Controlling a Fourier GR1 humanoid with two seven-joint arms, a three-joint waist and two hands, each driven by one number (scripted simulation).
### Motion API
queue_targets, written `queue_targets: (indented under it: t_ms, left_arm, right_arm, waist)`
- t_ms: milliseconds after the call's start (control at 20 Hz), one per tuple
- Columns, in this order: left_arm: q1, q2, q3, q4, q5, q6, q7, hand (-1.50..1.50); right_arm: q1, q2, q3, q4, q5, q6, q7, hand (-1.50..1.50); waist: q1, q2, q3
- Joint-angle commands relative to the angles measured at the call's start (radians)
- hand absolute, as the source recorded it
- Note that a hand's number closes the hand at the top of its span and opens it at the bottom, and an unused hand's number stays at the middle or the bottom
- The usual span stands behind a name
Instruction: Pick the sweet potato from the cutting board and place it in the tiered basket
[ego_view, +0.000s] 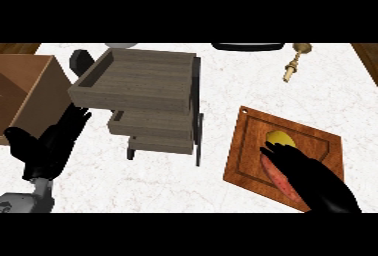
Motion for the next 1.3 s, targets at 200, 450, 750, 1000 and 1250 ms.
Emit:
queue_targets:
  t_ms: [200,450,750,1000,1250]
  left_arm:
    - [0.056,-0.054,0.015,-0.059,-0.048,-0.017,0.013,0.00]
    - [-0.009,-0.089,0.055,0.013,-0.085,-0.058,0.015,0.00]
    - [0.047,-0.096,0.049,-0.057,-0.091,-0.046,0.045,0.00]
    - [-0.014,-0.082,0.101,0.026,-0.087,-0.103,0.011,0.00]
    - [0.078,-0.121,0.089,-0.030,-0.117,-0.098,-0.012,0.00]
  right_arm:
    - [0.009,0.072,-0.047,0.169,0.153,-0.156,-0.148,-1.50]
    - [-0.036,0.104,-0.100,0.245,0.187,-0.112,-0.215,-1.50]
    - [-0.050,0.101,-0.056,0.285,0.170,0.042,-0.197,1.50]
    - [-0.058,0.095,0.004,0.262,0.300,0.012,-0.231,1.50]
    - [-0.002,0.091,-0.008,0.220,0.367,-0.075,-0.281,1.50]
  waist:
    - [0.000,0.000,0.000]
    - [-0.002,0.000,0.000]
    - [0.005,0.000,0.000]
    - [-0.001,0.001,0.000]
    - [0.000,-0.001,0.000]
